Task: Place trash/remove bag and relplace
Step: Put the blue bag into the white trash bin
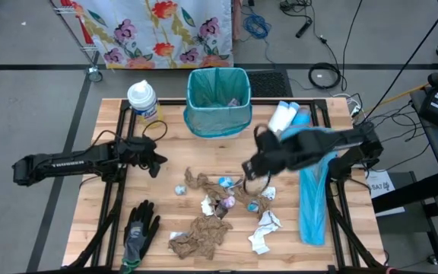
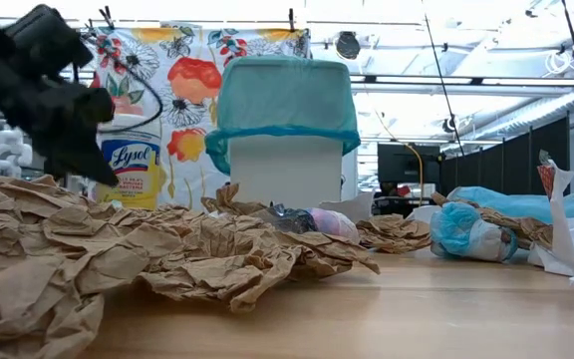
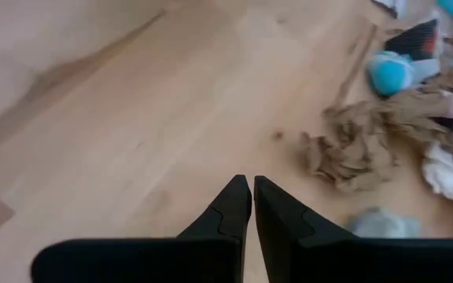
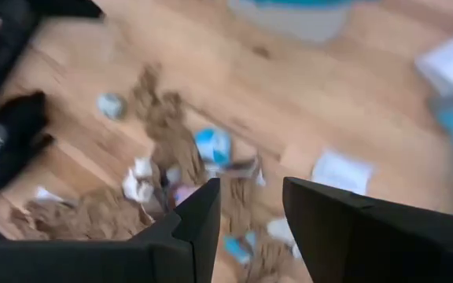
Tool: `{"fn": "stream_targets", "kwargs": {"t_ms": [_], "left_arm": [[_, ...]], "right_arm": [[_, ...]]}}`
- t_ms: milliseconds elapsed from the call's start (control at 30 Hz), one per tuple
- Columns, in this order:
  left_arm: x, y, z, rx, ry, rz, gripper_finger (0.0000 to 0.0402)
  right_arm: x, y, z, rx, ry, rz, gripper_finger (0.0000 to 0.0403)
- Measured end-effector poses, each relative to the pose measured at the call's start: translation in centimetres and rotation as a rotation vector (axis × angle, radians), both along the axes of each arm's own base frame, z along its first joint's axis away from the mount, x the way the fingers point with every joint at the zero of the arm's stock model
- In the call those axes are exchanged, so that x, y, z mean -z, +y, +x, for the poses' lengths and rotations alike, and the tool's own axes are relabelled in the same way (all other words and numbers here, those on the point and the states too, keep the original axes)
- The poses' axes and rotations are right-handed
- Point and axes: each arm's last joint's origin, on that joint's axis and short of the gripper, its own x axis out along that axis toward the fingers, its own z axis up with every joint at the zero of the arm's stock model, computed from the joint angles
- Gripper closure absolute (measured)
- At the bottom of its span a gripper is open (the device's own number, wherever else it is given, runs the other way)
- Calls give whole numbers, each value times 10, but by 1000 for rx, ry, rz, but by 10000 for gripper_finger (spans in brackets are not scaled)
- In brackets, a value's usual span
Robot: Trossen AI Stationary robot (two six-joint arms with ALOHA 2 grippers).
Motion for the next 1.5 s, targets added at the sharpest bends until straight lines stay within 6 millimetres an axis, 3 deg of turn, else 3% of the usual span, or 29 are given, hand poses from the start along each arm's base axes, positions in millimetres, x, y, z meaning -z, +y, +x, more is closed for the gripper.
{"fn": "stream_targets", "kwargs": {"t_ms": [133,300,467,567,667,800,1000,1200,1500], "left_arm": [[-33,1,6,34,-45,21,393],[-85,1,10,55,-98,-25,397],[-130,-2,-4,54,-12,49,397],[-146,-3,-14,27,35,106,397],[-150,-6,-28,20,40,119,397],[-147,-14,-56,-8,50,83,397],[-147,-24,-85,-12,-56,63,397],[-142,-31,-108,-19,-117,70,397],[-119,-34,-104,102,-189,-10,397]], "right_arm": [[23,19,17,18,51,3,273],[52,22,59,-53,36,33,273],[80,-1,117,-218,-103,57,273],[99,-20,146,-300,-167,69,273],[120,-36,158,-296,-125,76,273],[144,-49,155,-249,36,125,273],[166,-57,145,-229,242,190,273],[190,-57,152,-246,292,238,273],[221,-57,157,-229,376,247,273]]}}
